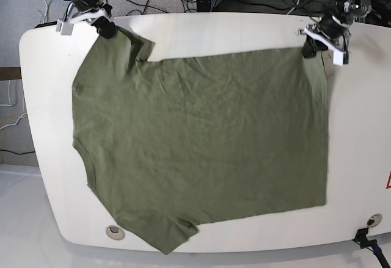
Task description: Fold the T-shirt properly
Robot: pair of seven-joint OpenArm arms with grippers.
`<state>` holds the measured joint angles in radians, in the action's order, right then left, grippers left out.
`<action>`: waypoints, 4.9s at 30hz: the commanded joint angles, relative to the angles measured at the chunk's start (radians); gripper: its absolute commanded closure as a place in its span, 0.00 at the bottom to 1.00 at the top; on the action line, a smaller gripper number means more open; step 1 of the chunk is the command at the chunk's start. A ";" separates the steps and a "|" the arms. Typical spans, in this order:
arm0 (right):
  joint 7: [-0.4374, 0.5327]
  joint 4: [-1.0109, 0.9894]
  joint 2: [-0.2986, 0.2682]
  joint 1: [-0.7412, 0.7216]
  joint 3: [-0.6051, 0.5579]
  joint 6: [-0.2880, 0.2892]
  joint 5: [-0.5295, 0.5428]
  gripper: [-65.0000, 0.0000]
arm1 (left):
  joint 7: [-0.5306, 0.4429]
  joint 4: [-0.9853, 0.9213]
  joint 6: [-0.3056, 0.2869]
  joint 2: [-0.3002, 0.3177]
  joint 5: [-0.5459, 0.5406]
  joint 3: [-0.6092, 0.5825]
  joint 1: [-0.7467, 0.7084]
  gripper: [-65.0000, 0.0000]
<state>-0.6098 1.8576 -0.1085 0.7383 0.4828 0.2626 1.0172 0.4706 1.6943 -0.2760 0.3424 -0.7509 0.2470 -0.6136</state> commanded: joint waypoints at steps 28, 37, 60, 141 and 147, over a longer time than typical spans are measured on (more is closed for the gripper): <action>-0.144 0.049 -0.124 -0.323 0.057 0.005 0.154 1.00 | 0.078 0.188 -0.147 0.005 -0.006 0.076 0.162 1.00; -0.223 -0.178 -0.150 -0.578 0.053 0.010 0.154 1.00 | 0.239 0.053 -0.076 -0.088 -0.003 0.079 0.370 1.00; -0.223 -0.490 -0.129 -0.988 -0.092 0.014 -0.059 1.00 | 0.241 -0.133 -0.065 -0.081 -0.006 0.196 0.545 1.00; 0.120 -0.635 -0.273 -0.748 -0.235 0.186 -0.634 1.00 | -0.023 -0.417 -0.239 0.056 0.376 0.090 0.459 0.70; 0.120 -0.570 -0.267 -0.728 -0.236 0.186 -0.634 1.00 | -0.025 -0.415 -0.239 0.056 0.376 0.082 0.455 1.00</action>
<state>-0.4751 1.2613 -0.3630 0.0040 0.2470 0.4416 0.3878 0.4206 1.2716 -0.5163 0.3855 -0.3904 0.3271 -0.1547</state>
